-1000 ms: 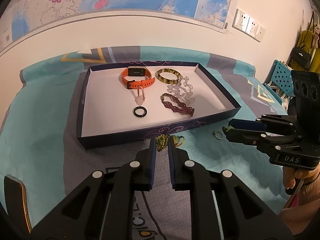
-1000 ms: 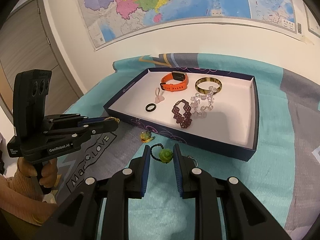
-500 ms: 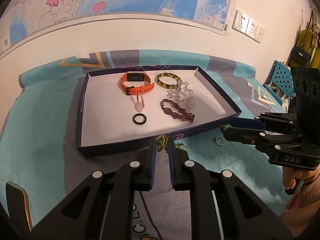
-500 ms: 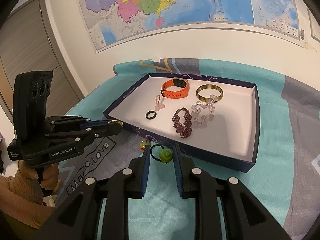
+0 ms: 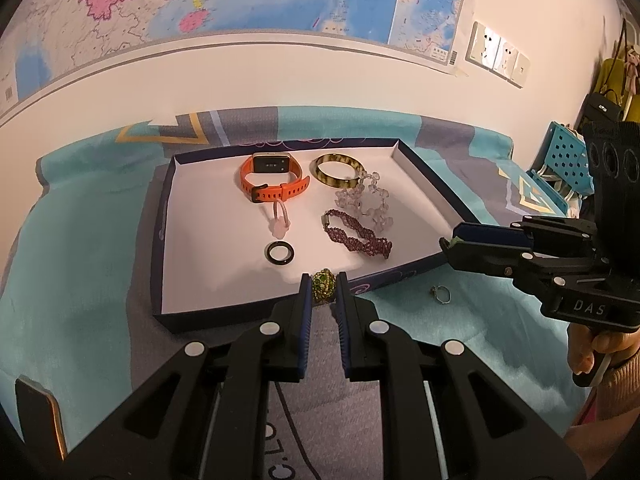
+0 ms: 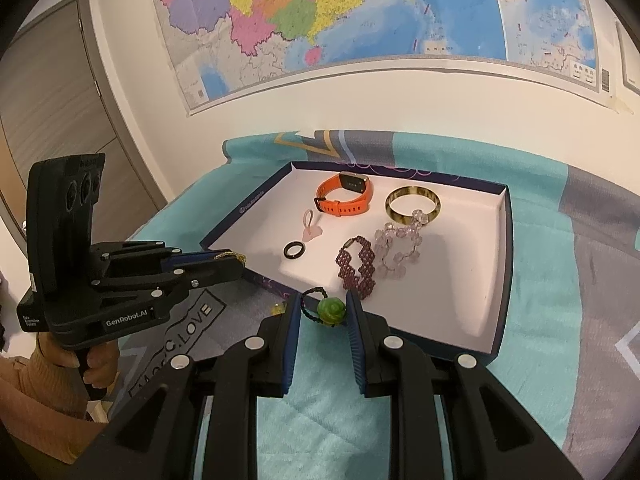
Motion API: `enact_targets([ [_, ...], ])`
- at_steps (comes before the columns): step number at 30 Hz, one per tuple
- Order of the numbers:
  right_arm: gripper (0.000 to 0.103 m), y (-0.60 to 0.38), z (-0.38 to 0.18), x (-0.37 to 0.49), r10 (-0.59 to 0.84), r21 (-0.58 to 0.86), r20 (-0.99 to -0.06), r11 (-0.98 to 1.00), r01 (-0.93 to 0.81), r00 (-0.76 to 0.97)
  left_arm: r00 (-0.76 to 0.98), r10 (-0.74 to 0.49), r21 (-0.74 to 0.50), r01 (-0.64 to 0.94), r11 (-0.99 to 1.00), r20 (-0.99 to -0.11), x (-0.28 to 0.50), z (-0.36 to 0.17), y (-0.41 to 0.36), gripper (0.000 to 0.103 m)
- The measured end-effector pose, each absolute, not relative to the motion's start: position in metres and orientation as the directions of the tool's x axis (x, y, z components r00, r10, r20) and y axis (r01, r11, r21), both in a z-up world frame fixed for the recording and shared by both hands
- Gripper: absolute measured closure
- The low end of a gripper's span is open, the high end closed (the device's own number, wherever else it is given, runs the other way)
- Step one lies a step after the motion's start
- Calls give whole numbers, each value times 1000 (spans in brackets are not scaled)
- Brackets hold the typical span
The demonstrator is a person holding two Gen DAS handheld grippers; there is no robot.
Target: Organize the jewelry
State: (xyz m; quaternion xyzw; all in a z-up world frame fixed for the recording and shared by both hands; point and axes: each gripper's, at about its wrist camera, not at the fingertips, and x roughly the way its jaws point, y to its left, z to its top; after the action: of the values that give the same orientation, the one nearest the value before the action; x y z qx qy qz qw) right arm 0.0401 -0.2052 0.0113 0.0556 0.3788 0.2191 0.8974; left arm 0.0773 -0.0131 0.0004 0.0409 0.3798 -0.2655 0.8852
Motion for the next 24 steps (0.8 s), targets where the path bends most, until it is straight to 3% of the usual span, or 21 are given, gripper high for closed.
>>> enact_targets([
  [24, 82, -210, 17, 58, 431, 260, -646, 900, -350, 630, 585, -429, -106, 503, 858, -688, 91, 5, -22, 91],
])
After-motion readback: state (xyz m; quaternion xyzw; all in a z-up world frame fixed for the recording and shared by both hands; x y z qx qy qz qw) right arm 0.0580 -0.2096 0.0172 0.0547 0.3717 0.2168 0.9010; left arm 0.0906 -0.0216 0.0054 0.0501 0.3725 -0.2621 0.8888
